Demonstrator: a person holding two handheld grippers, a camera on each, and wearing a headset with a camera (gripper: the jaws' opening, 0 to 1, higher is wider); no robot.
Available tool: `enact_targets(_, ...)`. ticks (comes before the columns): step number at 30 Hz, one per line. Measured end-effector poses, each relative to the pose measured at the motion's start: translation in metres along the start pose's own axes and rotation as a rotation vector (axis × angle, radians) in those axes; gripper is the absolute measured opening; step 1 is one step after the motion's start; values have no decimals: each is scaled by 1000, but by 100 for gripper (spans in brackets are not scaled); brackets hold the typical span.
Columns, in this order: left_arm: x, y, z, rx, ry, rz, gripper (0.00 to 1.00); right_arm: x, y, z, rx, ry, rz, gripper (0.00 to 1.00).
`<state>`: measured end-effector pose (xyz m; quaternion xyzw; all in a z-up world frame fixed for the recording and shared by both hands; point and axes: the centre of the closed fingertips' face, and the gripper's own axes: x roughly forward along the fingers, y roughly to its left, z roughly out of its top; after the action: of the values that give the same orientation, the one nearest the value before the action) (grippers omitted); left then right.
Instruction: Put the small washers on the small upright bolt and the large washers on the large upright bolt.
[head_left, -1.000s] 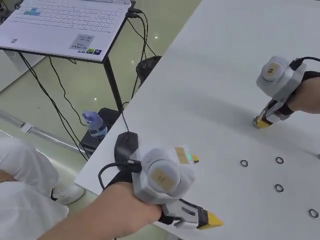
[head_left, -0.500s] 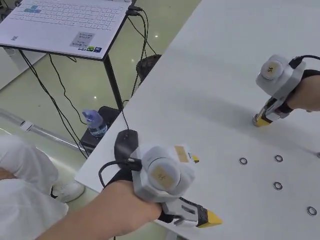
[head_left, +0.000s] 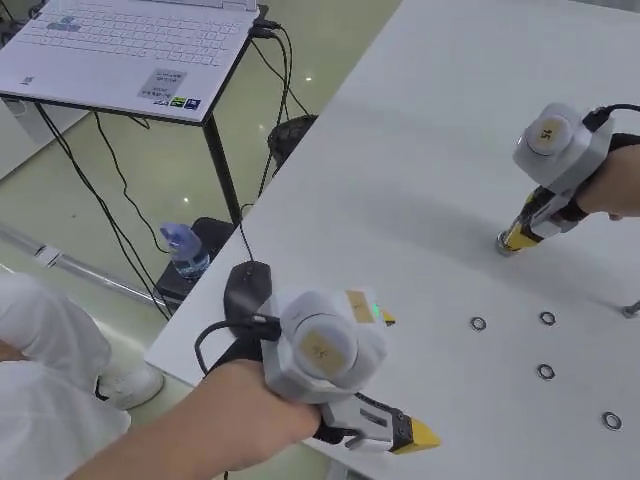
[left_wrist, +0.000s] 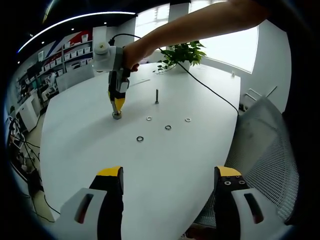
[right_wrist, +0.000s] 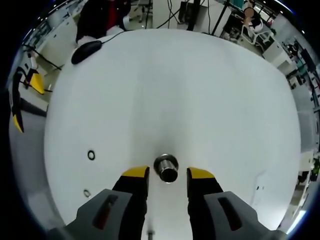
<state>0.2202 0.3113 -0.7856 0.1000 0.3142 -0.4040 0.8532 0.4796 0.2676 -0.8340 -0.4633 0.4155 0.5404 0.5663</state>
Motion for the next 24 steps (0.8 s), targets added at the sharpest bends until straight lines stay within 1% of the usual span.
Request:
enact_targets(4,0,-1,3,9,0,-1,73,-8,1,1,-7,-12,-8,31)
enact_targets(11,-2,-1,5,11,2,3,73,-23,5,0,-31,-26,-17,31)
enact_targets(14,-3,0,4,14,7,4,73,-26,8,-1,-48,-30,-16,31)
enact_targets(16,-4,0,6,14,3,6,73,-26,6,-2,-54,-31,-16,31)
enact_targets(24,-6,0,7,15,4,13,72,-37,21,-5,-69,-52,-17,31)
